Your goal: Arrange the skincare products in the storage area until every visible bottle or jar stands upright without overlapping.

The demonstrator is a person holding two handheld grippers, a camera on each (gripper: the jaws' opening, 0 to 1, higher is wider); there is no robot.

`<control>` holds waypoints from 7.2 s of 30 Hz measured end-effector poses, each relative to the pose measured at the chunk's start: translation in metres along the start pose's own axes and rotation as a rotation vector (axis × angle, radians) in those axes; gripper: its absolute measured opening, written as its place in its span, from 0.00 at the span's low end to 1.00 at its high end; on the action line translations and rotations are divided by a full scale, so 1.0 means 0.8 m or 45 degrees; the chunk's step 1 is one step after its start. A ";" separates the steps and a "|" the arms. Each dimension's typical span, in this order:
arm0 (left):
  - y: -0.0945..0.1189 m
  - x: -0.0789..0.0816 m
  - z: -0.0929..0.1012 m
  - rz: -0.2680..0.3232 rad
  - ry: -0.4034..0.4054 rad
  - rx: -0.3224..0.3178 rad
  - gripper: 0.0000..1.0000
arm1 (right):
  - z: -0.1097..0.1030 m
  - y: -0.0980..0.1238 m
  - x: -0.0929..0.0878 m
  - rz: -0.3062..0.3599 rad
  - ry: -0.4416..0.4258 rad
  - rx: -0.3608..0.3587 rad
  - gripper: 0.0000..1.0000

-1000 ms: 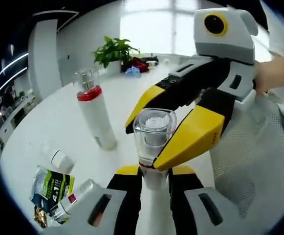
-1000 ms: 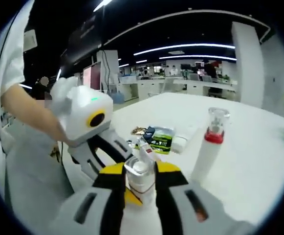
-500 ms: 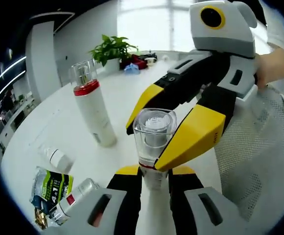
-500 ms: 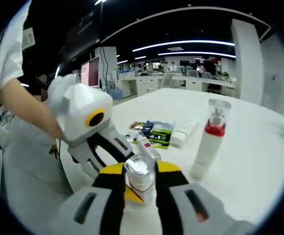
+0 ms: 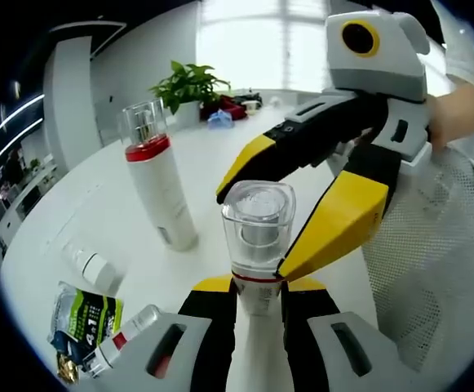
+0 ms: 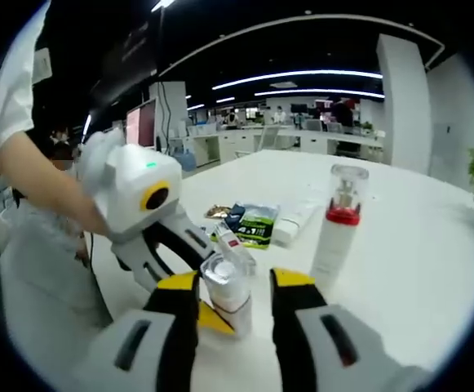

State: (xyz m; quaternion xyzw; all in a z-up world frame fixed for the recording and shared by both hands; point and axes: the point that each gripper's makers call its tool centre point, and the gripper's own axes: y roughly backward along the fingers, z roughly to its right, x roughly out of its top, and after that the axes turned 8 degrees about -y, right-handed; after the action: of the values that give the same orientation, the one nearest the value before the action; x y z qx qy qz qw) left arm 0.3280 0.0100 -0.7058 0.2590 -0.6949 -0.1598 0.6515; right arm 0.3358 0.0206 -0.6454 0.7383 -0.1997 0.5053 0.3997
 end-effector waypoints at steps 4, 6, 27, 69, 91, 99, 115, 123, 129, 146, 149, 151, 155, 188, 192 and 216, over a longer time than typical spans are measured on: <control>-0.002 0.002 -0.005 0.006 -0.001 0.002 0.17 | 0.011 0.005 -0.003 -0.003 -0.029 -0.024 0.41; -0.002 0.003 -0.008 0.009 0.000 0.006 0.17 | 0.015 0.009 -0.004 -0.003 -0.043 -0.033 0.45; -0.013 0.009 -0.073 0.033 0.020 0.022 0.17 | 0.034 0.034 -0.023 -0.049 -0.126 -0.119 0.52; -0.041 0.008 -0.121 -0.016 -0.004 -0.021 0.23 | 0.051 0.036 -0.024 -0.074 -0.114 -0.145 0.51; -0.042 0.011 -0.113 -0.021 -0.011 -0.023 0.18 | 0.050 0.038 -0.025 -0.078 -0.121 -0.146 0.51; -0.045 0.015 -0.091 -0.017 -0.024 -0.034 0.18 | 0.051 0.040 -0.023 -0.073 -0.124 -0.149 0.51; -0.063 0.030 -0.063 0.000 -0.040 -0.048 0.18 | 0.058 0.056 -0.014 -0.038 -0.158 -0.184 0.51; -0.072 0.038 -0.059 0.011 -0.051 -0.055 0.18 | 0.069 0.067 -0.012 -0.029 -0.167 -0.217 0.51; -0.076 0.042 -0.058 0.020 -0.055 -0.059 0.18 | 0.071 0.069 -0.012 -0.029 -0.169 -0.226 0.51; -0.066 0.031 -0.056 -0.018 -0.049 -0.080 0.24 | 0.069 0.068 -0.019 -0.060 -0.171 -0.219 0.52; -0.057 0.030 -0.056 -0.026 -0.046 -0.071 0.26 | 0.069 0.069 -0.020 -0.065 -0.162 -0.223 0.53; -0.051 0.028 -0.057 -0.031 -0.042 -0.059 0.28 | 0.069 0.070 -0.020 -0.072 -0.156 -0.228 0.55; -0.040 0.026 -0.060 -0.037 -0.019 -0.031 0.33 | 0.067 0.070 -0.018 -0.075 -0.147 -0.226 0.57; 0.108 -0.006 -0.037 -0.048 0.335 0.330 0.70 | 0.041 0.095 -0.013 -0.115 -0.104 -0.181 0.73; 0.128 -0.017 -0.031 -0.036 0.380 0.382 0.73 | 0.036 0.098 -0.013 -0.124 -0.101 -0.168 0.75; 0.223 -0.062 0.020 -0.001 0.669 0.700 0.82 | 0.026 0.117 -0.018 -0.143 -0.129 -0.100 0.81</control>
State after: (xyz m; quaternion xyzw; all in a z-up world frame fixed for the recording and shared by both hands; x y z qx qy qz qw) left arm 0.2863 0.1814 -0.6484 0.4565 -0.5209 0.1041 0.7137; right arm 0.2769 -0.0533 -0.6256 0.7567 -0.1978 0.4358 0.4454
